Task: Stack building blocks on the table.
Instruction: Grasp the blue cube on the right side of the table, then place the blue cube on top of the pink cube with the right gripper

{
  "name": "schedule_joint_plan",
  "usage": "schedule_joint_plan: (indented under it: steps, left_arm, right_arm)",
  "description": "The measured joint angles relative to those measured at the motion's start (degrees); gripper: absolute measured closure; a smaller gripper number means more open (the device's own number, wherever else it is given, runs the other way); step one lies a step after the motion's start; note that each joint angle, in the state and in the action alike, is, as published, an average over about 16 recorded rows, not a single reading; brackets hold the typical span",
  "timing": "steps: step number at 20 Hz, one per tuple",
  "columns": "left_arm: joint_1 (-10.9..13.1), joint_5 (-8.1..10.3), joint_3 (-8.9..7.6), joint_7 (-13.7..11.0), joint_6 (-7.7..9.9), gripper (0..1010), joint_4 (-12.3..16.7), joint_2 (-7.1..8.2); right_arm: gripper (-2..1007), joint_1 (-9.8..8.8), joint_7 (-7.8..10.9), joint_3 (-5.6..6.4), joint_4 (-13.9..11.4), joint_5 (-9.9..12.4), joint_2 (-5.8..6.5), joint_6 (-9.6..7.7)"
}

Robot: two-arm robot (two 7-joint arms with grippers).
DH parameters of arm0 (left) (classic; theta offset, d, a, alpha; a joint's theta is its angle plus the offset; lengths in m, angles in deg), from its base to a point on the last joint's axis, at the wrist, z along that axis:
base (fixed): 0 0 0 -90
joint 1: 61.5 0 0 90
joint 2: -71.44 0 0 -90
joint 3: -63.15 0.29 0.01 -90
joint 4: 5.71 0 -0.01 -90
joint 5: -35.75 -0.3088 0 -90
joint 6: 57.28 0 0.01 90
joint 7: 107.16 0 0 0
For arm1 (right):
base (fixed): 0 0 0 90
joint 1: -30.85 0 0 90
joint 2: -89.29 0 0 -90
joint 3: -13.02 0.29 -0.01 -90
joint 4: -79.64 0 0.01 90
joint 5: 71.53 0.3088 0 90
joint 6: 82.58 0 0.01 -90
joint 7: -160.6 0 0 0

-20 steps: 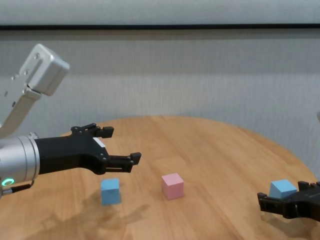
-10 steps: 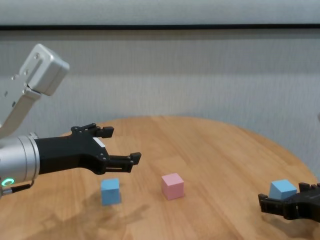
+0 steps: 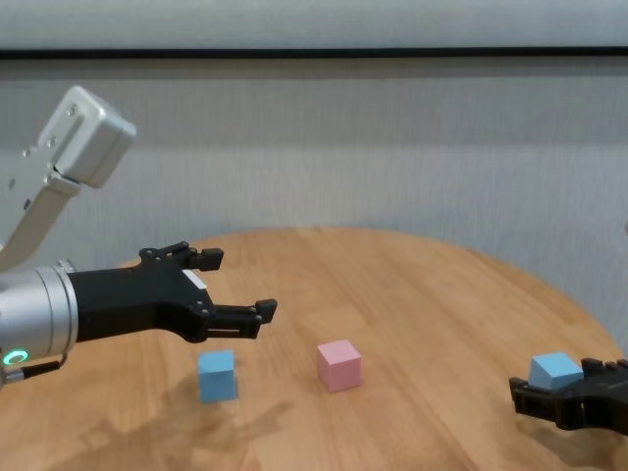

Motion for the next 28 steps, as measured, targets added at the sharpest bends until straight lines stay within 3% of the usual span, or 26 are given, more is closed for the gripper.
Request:
schedule_joint_plan:
  steps: [17,23,28]
  left_arm:
    - [0.0,0.0,0.0,0.0,0.0,7,0.0,0.0]
    - [0.0,0.0,0.0,0.0,0.0,7,0.0,0.0]
    - [0.0,0.0,0.0,0.0,0.0,7,0.0,0.0]
  right_arm:
    - [565,-0.43,0.83,1.28,-0.4,-0.9,-0.93,0.45]
    - [633,0.15,2.2,1.41,-0.8,-0.6,-0.76,1.47]
    - [637,1.8,4.43,0.49,-0.2,0.1,-0.57,3.23]
